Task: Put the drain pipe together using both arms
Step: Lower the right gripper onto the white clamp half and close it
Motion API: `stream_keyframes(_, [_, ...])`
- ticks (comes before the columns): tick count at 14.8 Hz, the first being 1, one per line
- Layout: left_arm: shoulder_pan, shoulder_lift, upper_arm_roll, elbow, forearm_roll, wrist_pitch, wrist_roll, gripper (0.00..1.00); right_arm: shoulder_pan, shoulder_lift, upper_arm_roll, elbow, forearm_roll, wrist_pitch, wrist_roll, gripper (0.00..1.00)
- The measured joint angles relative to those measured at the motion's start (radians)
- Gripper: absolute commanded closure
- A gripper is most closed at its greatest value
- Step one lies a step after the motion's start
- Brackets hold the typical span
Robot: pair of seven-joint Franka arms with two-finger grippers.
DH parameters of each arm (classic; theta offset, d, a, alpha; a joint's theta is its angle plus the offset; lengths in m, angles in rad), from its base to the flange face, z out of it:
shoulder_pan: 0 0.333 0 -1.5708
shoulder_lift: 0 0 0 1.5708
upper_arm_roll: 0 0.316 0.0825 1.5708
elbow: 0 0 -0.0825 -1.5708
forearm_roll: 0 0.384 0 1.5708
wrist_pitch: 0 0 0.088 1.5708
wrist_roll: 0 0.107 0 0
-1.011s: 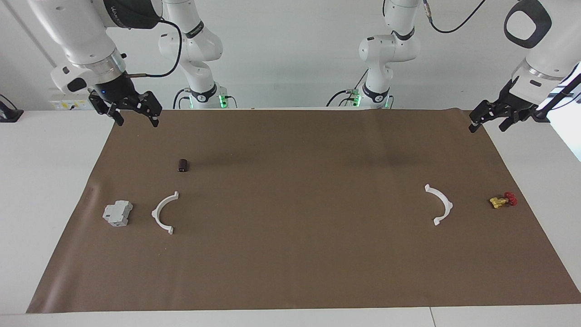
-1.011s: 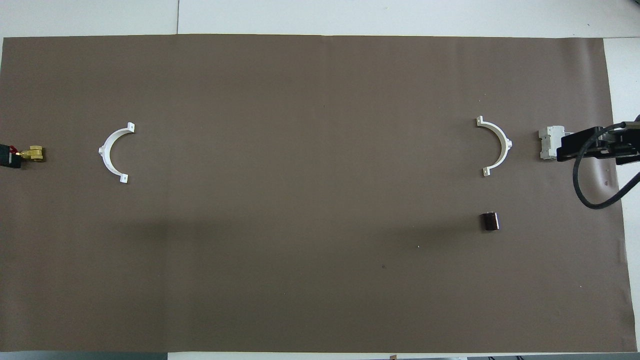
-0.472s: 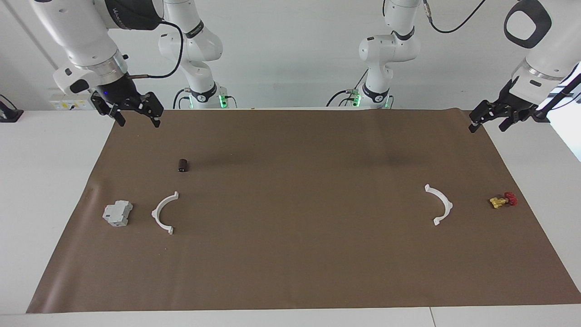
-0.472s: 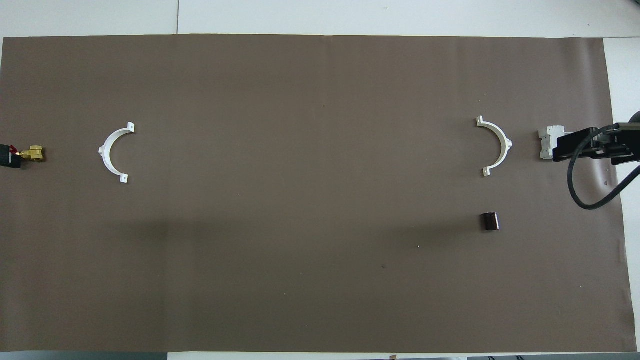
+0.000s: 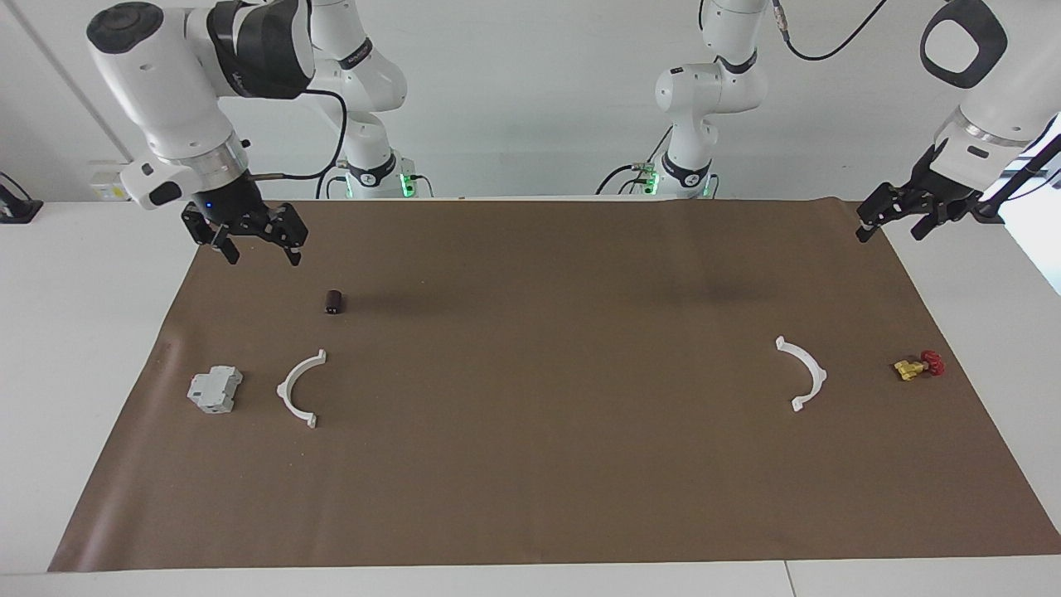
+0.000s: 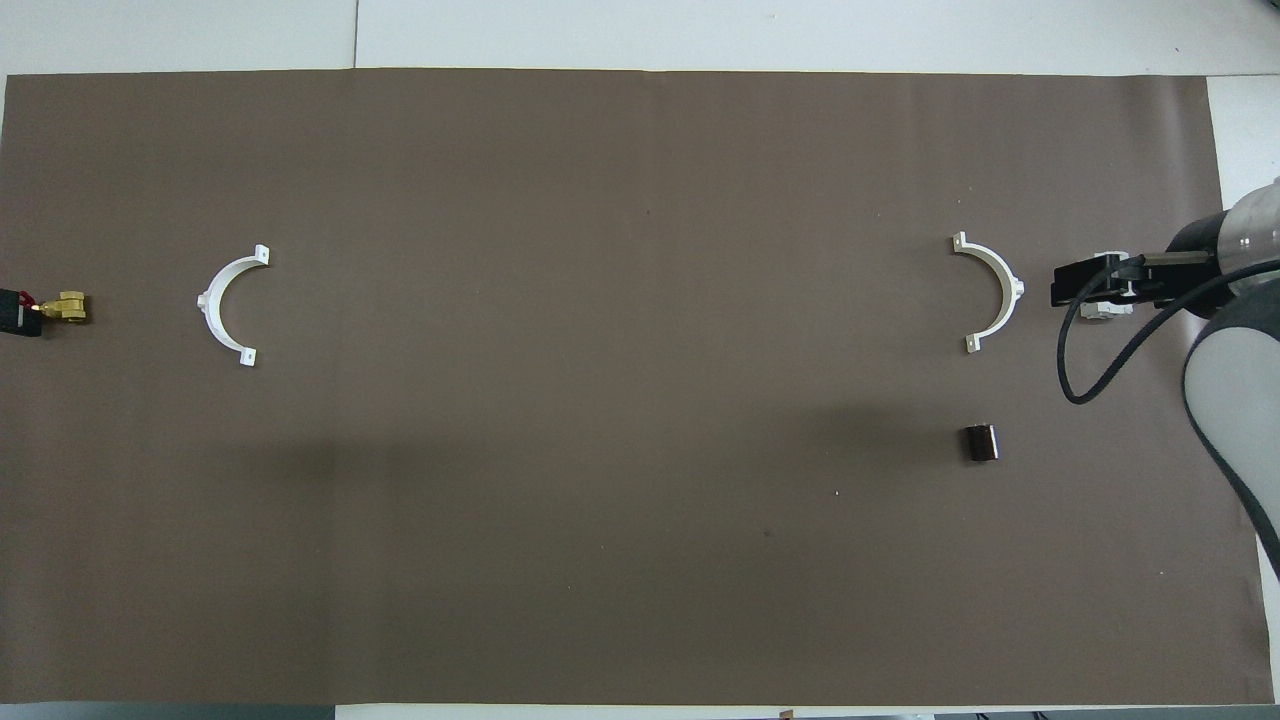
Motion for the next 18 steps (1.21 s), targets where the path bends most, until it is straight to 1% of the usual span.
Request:
stream_keyframes(4, [0.000,0.000,0.000,0.000,0.000,0.000,0.000,0.00,-0.008,0.131,-0.002,-0.058,0.000,0.216,-0.101,0.00])
stream_keyframes(6, [0.000,0.000,0.000,0.000,0.000,0.000,0.000,0.00,-0.010,0.172,-0.002,-0.103,0.000,0.317,-0.126,0.00])
stream_keyframes(8, [0.000,0.000,0.000,0.000,0.000,0.000,0.000,0.00,-0.011,0.203,-0.002,-0.130,0.000,0.372,-0.168,0.00])
stream_keyframes(11, [0.000,0.000,0.000,0.000,0.000,0.000,0.000,0.00,-0.027,0.252,-0.004,-0.138,0.000,0.417,-0.225,0.00])
stream_keyframes(13, [0.000,0.000,0.000,0.000,0.000,0.000,0.000,0.00,-0.053,0.302,-0.005,-0.137,0.000,0.465,-0.270,0.00])
stream_keyframes(14, [0.000,0.000,0.000,0.000,0.000,0.000,0.000,0.00,-0.073,0.328,-0.005,-0.132,0.000,0.479,-0.289,0.02])
stream_keyframes(16, [0.000,0.000,0.000,0.000,0.000,0.000,0.000,0.00,-0.101,0.363,-0.005,-0.121,0.000,0.489,-0.324,0.10])
stream_keyframes(18, [0.000,0.000,0.000,0.000,0.000,0.000,0.000,0.00,-0.100,0.372,-0.002,-0.116,0.000,0.489,-0.329,0.22])
